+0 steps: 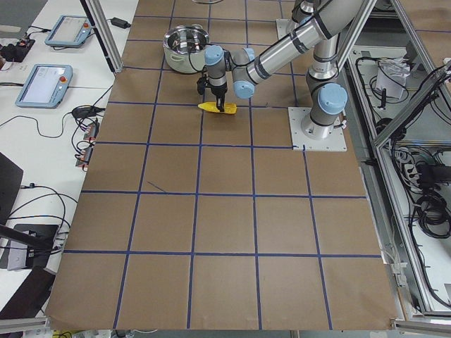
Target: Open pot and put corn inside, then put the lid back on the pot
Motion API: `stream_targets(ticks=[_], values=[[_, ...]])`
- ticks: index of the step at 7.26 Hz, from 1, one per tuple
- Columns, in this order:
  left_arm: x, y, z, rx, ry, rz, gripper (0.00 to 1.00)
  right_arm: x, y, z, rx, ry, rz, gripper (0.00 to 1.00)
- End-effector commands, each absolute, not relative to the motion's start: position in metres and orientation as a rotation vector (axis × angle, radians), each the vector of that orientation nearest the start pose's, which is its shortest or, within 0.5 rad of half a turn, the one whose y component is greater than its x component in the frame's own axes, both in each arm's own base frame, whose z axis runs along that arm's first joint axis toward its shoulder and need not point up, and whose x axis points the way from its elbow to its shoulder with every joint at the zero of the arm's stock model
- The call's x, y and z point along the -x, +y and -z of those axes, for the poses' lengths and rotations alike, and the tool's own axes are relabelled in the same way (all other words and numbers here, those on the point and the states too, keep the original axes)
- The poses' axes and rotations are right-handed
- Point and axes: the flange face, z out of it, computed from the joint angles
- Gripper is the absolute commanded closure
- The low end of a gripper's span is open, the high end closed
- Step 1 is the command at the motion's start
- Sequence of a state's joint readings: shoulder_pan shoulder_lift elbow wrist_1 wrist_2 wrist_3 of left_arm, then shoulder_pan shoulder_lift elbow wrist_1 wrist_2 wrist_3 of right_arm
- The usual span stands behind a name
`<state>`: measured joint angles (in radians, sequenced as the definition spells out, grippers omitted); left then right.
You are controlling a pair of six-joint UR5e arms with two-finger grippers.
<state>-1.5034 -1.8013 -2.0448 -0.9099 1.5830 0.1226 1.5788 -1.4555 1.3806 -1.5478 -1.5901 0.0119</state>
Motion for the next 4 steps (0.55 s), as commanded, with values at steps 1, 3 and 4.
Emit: stream_targets(ticks=[1, 3, 4], values=[[0.119, -0.542, -0.283, -0.057, 3.189, 0.019, 0.83, -0.105, -0.548, -0.519, -0.027, 3.152, 0.053, 0.74], [0.17, -0.568, -0.348, -0.031, 3.26, 0.053, 0.83, -0.107, -0.547, -0.52, -0.029, 3.152, 0.055, 0.74], [0.204, -0.572, -0.371, -0.017, 3.273, 0.092, 0.83, -0.107, -0.546, -0.521, -0.034, 3.15, 0.057, 0.74]])
